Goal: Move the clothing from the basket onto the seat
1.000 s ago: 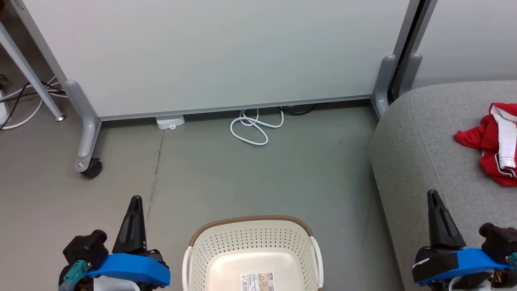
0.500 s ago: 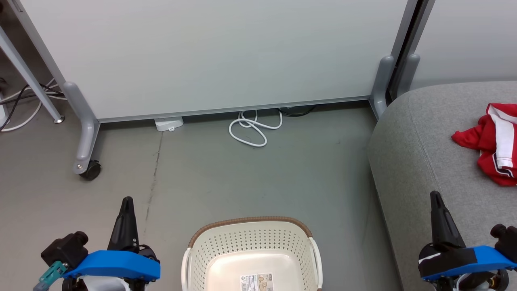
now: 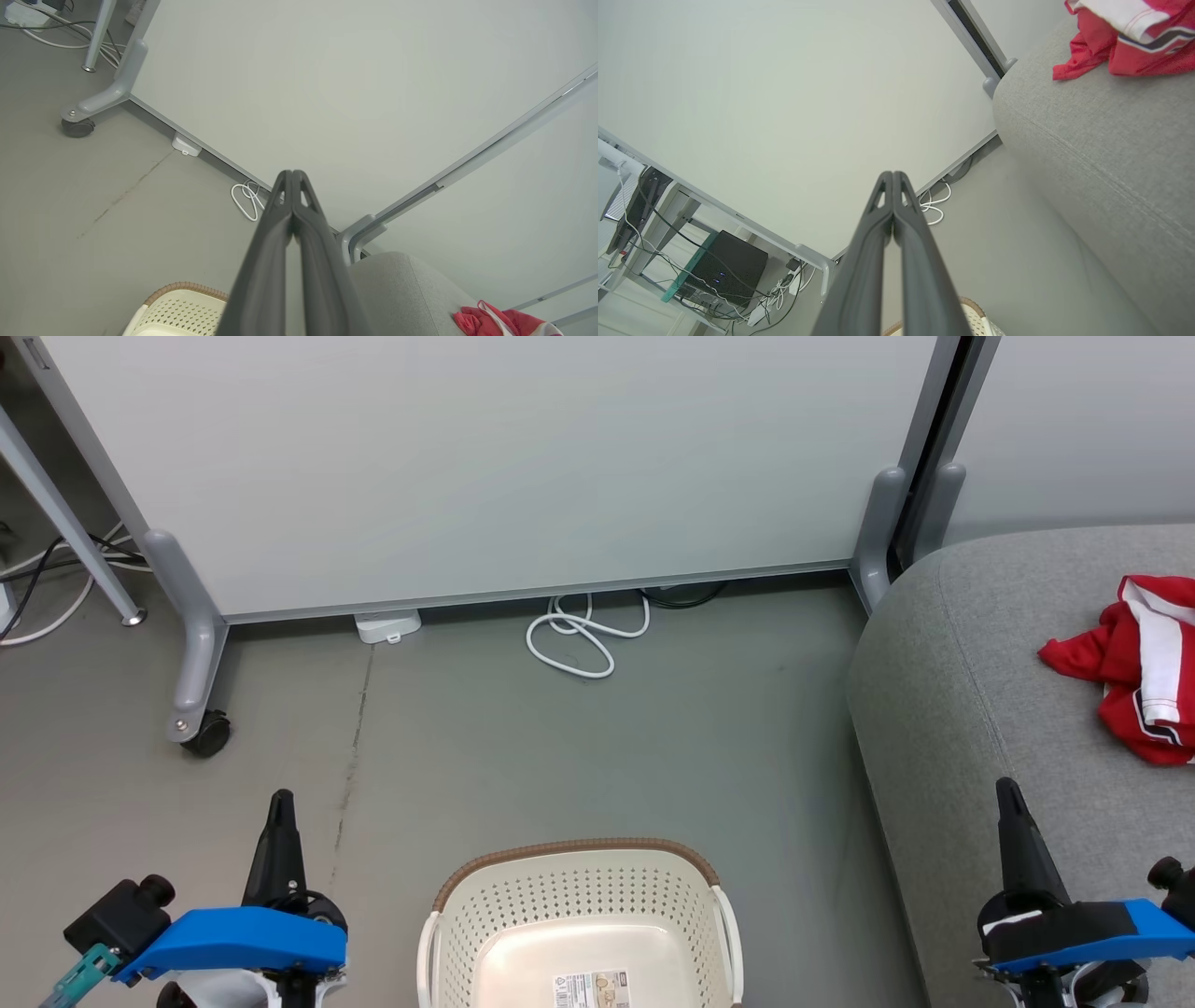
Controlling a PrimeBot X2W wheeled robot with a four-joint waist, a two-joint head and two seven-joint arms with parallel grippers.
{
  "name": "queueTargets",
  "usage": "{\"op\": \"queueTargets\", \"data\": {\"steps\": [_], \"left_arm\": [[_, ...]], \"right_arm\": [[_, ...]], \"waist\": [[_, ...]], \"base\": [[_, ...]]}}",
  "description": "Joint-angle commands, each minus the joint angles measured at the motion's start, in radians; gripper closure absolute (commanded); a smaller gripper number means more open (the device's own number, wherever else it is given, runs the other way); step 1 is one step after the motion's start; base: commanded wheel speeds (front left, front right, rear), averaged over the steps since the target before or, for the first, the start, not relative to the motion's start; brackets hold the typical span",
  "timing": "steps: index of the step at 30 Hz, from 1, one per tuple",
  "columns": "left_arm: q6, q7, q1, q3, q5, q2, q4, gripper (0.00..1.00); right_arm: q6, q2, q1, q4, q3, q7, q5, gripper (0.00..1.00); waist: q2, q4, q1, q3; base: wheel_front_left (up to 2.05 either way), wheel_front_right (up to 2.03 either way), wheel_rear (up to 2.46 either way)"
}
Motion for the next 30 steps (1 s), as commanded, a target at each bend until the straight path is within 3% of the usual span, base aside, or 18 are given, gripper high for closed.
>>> {"op": "queueTargets", "data": {"steps": [1,30], "left_arm": [[-0.006,0.007,-0.028,0.008,-0.035,0.003,-0.016,1.00],[-0.014,0.092,-0.038,0.049,-0.375,-0.003,-0.022,1.00]], "right_arm": [[0.000,-0.004,-0.027,-0.009,-0.002,0.009,0.035,1.00],[0.000,-0.005,-0.041,0.002,-0.006,0.095,0.382,1.00]], "waist": [[-0.0001,0.000,0.0000,0.000],[-0.0001,-0.010,-0.0001,-0.010]], "base": [[0.00,0.00,0.00],[0.00,0.00,0.00]]}}
